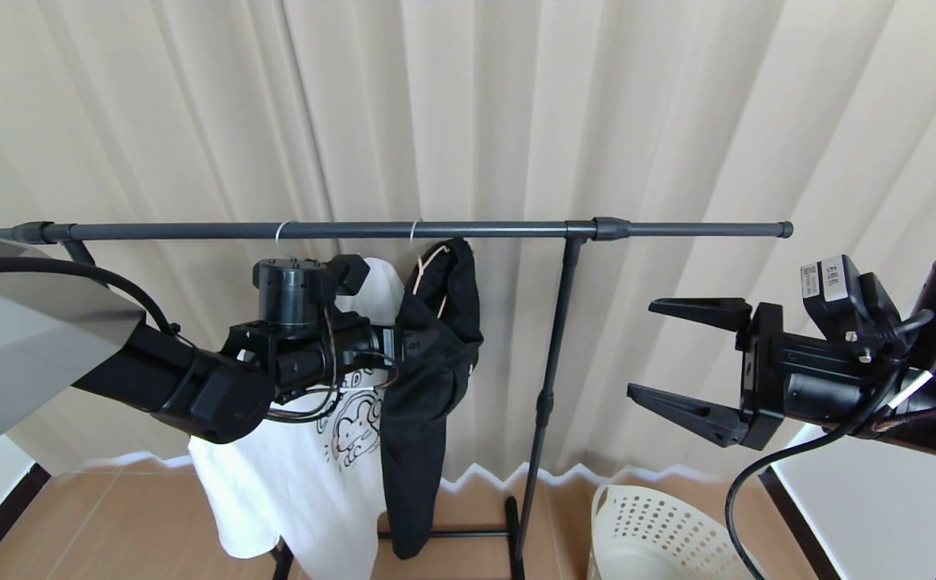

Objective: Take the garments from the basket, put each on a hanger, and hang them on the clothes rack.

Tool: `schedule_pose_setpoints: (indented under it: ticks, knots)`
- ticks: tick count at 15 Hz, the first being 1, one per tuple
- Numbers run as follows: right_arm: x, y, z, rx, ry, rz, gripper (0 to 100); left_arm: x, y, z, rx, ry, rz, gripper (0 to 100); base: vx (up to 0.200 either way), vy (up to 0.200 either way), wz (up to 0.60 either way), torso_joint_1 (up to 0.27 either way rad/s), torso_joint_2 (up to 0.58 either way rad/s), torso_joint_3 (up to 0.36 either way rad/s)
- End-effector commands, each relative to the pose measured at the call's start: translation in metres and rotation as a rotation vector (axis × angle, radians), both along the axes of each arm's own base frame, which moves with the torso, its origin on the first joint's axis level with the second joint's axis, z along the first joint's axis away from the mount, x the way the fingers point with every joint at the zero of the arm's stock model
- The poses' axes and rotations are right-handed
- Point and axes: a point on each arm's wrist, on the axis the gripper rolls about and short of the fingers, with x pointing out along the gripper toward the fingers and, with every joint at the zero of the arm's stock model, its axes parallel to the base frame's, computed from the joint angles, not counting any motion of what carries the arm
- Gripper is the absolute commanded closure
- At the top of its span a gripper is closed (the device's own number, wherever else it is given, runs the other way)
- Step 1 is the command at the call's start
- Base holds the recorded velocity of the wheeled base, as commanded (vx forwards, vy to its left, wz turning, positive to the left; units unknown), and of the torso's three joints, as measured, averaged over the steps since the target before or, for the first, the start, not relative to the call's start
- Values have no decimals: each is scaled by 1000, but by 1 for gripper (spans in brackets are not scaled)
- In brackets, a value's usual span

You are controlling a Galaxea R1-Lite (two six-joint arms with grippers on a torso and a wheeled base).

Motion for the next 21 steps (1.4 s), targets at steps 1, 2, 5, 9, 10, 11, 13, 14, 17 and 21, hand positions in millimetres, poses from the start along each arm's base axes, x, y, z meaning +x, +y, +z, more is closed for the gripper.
schedule_pose_setpoints:
  ticks: [1,2,5,9,10,11,13,14,17,21]
  knots:
    - [0,0,0,0,0,1,0,-1,1,2,-1,-3,1,0,0,0,0,0,0,0]
    - [0,0,0,0,-2,1,0,-2,1,4,-2,-6,1,0,0,0,0,0,0,0]
    - [0,0,1,1,-6,-1,0,-12,4,18,-10,-35,1,0,0,0,0,0,0,0]
    - [2,0,18,14,-59,-144,0,-51,19,52,-22,-93,-2,0,0,0,0,0,0,0]
    - [-2,2,25,47,-47,-156,0,-62,24,57,-15,-106,-4,0,0,0,0,0,0,0]
    - [-4,2,30,73,-33,-166,0,-69,27,58,-10,-109,-6,0,0,0,0,0,0,0]
    - [-10,0,47,136,-16,-240,0,-99,38,63,-7,-118,-8,0,0,0,0,0,0,0]
    - [-15,-4,54,134,-7,-291,0,-110,42,64,-6,-119,-7,0,0,0,0,0,0,0]
    - [-46,-17,60,91,66,-442,0,-140,54,72,15,-169,-10,0,0,0,0,0,0,0]
    - [-107,-37,30,56,112,-541,0,-176,76,74,106,-226,-3,0,0,0,0,0,0,0]
